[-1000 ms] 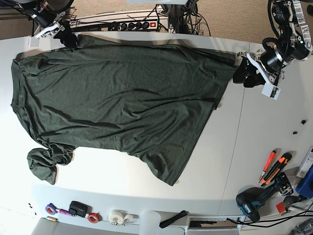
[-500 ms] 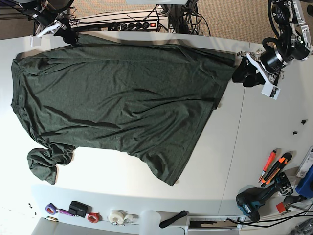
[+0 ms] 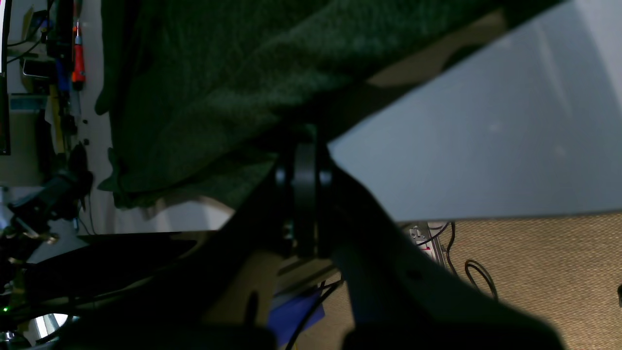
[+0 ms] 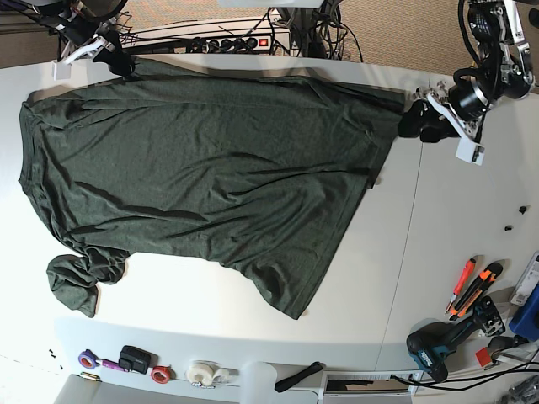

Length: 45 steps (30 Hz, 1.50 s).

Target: Layout the t-shirt on the table in an organized manner, then fold the t-shirt properly

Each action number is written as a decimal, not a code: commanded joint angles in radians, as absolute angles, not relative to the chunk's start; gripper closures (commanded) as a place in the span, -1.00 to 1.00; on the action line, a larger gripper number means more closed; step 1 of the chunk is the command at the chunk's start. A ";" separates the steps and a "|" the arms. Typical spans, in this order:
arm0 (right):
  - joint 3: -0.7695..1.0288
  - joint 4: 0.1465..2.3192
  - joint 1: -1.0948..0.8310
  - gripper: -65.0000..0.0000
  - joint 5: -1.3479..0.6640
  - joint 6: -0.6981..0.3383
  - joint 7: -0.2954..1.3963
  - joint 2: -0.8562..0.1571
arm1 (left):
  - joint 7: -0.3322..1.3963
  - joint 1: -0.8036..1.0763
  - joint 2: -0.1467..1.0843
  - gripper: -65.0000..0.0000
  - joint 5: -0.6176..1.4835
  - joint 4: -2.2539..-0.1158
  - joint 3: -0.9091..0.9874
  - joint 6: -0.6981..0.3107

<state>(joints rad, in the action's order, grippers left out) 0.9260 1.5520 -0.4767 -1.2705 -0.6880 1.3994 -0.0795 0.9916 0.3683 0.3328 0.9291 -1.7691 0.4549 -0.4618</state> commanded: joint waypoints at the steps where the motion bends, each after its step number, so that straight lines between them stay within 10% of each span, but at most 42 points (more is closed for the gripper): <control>1: 0.929 1.563 -0.485 1.00 -1.286 -0.698 1.396 -0.091 | 0.982 0.366 0.346 -0.06 0.954 -1.773 0.461 -0.469; 35: 0.929 1.563 -0.484 1.00 -1.290 -0.698 1.396 -0.091 | 1.062 0.390 0.291 -0.06 0.951 -1.726 0.400 -0.498; 43: 0.929 1.563 -0.484 1.00 -1.297 -0.698 1.396 -0.091 | 1.054 0.390 0.291 1.00 0.951 -1.726 0.399 -0.499; 45: 0.929 1.563 -0.484 1.00 -1.307 -0.698 1.396 -0.091 | 1.047 0.390 0.291 1.00 0.951 -1.726 0.399 -0.499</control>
